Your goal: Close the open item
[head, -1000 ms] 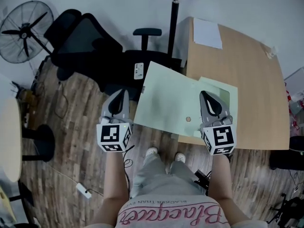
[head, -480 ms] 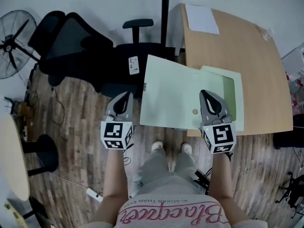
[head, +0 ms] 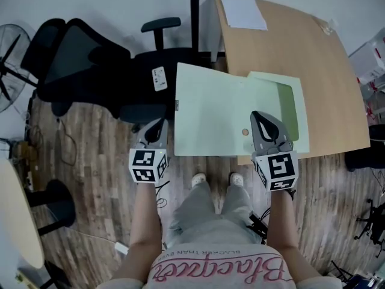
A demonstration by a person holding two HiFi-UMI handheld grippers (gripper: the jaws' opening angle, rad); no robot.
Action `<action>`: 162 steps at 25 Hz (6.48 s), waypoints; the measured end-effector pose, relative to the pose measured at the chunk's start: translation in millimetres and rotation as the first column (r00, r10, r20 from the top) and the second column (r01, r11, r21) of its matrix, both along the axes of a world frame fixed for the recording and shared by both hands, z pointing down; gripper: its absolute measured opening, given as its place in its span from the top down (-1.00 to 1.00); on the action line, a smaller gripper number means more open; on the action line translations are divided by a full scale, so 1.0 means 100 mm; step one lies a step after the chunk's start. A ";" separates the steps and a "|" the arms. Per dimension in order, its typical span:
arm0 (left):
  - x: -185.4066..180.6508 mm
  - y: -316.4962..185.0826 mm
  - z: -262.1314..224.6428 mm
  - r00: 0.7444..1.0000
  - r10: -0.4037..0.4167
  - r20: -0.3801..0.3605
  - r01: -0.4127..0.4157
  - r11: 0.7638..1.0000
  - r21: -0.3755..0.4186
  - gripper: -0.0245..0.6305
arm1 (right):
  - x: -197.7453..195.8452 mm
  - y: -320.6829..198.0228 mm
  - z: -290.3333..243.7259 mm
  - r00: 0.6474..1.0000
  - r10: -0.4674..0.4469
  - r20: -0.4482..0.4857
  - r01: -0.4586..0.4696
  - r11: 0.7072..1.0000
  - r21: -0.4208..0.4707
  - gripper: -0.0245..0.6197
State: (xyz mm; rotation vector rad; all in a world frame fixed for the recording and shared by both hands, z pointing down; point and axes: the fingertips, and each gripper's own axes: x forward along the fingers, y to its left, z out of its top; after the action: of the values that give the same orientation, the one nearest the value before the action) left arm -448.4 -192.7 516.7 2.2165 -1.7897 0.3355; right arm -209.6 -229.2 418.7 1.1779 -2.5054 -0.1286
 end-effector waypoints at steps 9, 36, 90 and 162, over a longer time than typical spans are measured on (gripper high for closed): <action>0.22 -0.01 0.41 0.990 0.132 -0.051 -0.137 0.984 -0.116 0.88 | 0.06 0.05 0.04 1.000 0.012 -0.029 -0.011 1.000 0.007 0.91; 1.12 -0.59 -0.47 0.915 0.386 -0.116 -0.381 0.922 0.065 0.87 | 0.76 -0.20 -0.35 0.991 0.136 0.022 -0.137 0.987 0.087 0.91; 3.59 -1.24 -0.72 0.797 0.594 0.112 -0.584 0.804 -0.111 0.87 | 2.74 -0.74 -0.42 0.987 0.149 0.059 -0.153 0.986 0.073 0.91; 4.40 -1.39 0.02 0.616 0.674 0.407 -0.465 0.729 -0.502 0.87 | 2.98 -0.86 -0.29 0.998 0.056 0.039 -0.059 0.996 0.064 0.91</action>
State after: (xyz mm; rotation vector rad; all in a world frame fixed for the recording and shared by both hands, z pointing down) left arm -8.3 -331.4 519.1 2.5090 -0.9750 1.4806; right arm 88.1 -315.5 389.3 1.2883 -2.5142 -0.1758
